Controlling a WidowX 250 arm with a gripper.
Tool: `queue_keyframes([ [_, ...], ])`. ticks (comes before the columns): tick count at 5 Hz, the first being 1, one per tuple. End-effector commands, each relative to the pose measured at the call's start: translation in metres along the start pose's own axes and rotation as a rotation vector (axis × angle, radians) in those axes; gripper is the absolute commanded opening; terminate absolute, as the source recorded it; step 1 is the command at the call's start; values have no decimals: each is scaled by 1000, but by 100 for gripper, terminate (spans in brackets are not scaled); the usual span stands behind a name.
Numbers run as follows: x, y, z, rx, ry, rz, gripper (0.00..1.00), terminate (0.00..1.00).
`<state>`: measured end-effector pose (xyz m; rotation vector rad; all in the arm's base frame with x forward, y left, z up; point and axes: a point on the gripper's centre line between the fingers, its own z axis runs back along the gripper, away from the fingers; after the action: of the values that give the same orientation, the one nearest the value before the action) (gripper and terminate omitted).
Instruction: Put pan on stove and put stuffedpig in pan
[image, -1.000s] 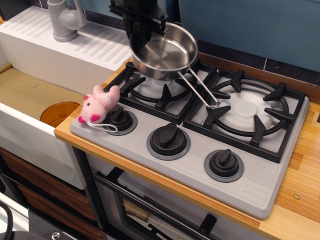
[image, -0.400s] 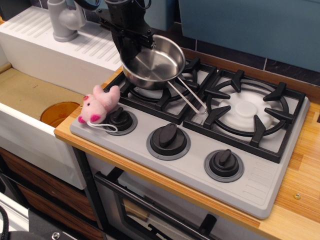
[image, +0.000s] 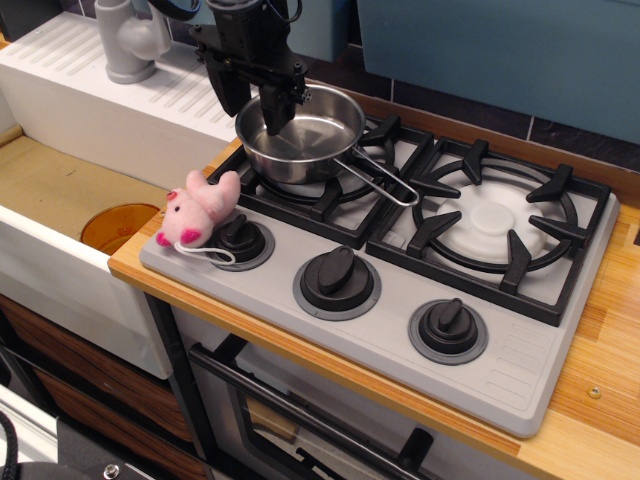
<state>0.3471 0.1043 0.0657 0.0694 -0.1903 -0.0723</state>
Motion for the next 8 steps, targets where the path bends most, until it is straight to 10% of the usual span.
queue_keyframes([
  [1, 20, -5, 55, 73, -60, -1, 100, 0],
  [5, 27, -9, 71, 129, -61, -60, 100, 0],
  [8, -21, -4, 88, 92, -160, 24, 100, 0],
])
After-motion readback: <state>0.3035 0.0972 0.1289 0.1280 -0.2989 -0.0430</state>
